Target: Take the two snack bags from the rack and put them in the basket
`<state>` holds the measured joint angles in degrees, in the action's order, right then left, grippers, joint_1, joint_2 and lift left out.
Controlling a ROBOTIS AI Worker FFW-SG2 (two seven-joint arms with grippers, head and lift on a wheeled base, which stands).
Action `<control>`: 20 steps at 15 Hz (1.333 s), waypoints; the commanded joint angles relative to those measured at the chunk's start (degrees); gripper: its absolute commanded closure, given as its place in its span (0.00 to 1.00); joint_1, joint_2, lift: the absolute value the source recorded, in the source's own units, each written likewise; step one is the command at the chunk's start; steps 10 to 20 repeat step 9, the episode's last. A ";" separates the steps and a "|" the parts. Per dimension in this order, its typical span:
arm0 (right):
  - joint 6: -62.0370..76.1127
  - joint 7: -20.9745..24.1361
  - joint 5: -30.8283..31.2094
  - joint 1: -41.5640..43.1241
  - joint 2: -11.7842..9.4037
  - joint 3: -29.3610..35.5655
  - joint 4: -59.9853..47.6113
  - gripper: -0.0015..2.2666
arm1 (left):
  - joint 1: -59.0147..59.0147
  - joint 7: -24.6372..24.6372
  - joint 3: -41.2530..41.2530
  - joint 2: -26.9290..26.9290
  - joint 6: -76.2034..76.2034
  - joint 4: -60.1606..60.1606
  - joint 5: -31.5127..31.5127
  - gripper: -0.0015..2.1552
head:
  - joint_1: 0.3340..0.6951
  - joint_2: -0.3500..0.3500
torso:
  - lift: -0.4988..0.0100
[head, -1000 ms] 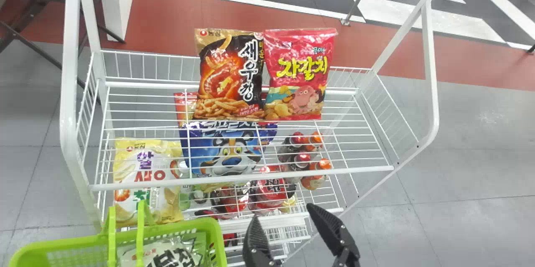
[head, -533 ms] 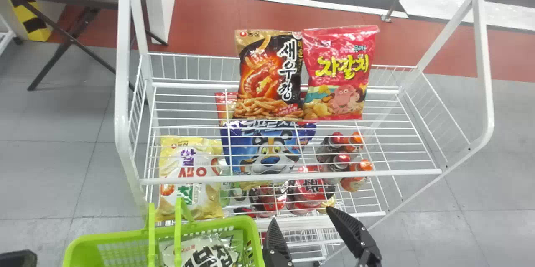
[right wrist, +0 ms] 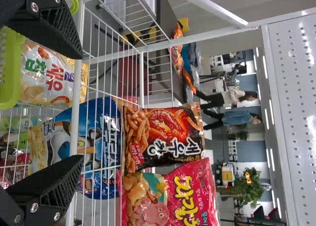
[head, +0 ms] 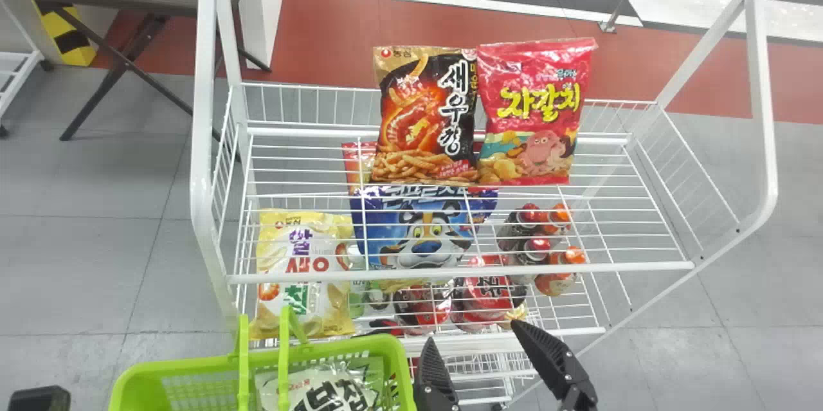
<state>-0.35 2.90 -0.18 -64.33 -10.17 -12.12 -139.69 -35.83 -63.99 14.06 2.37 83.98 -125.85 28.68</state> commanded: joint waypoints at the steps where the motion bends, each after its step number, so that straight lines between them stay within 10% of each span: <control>1: -0.14 0.00 0.00 0.00 -0.03 -0.01 0.03 0.04 | -0.11 0.00 0.00 0.00 0.00 0.08 -0.03 0.87 | 1.00 0.22 | 0.96; 20: -0.14 0.26 -0.53 0.09 0.06 -0.10 0.12 0.04 | -0.38 -0.53 -0.09 -0.09 -0.17 -0.18 0.06 0.87 | 1.00 0.22 | 0.96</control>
